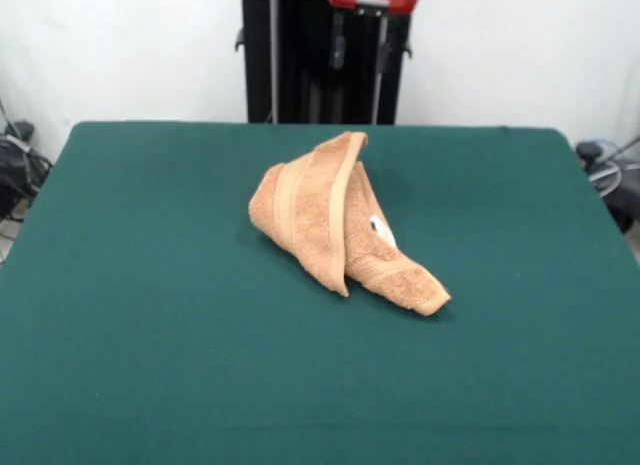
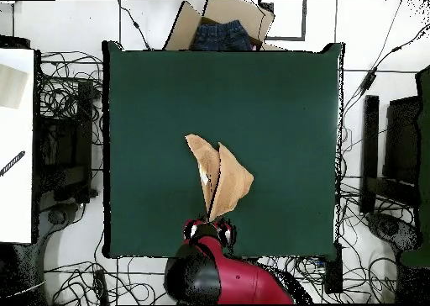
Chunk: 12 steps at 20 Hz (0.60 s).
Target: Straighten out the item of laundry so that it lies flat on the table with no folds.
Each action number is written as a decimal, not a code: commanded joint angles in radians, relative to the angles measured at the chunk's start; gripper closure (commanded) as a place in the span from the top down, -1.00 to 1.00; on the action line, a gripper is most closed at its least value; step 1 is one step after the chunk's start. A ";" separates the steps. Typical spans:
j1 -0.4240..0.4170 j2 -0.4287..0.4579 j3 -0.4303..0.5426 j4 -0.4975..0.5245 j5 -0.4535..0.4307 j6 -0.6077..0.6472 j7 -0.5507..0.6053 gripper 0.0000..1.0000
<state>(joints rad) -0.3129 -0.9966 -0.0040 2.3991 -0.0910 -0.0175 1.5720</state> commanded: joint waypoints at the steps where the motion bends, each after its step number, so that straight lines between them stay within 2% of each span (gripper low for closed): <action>1: -0.020 0.162 0.072 -0.037 -0.058 -0.093 0.155 1.00; 7: -0.038 0.265 0.080 -0.089 -0.078 -0.152 0.157 1.00; 12: -0.044 0.294 0.080 -0.106 -0.092 -0.171 0.161 1.00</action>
<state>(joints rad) -0.3379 -0.8015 -0.0035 2.3848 -0.1453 -0.1166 1.5720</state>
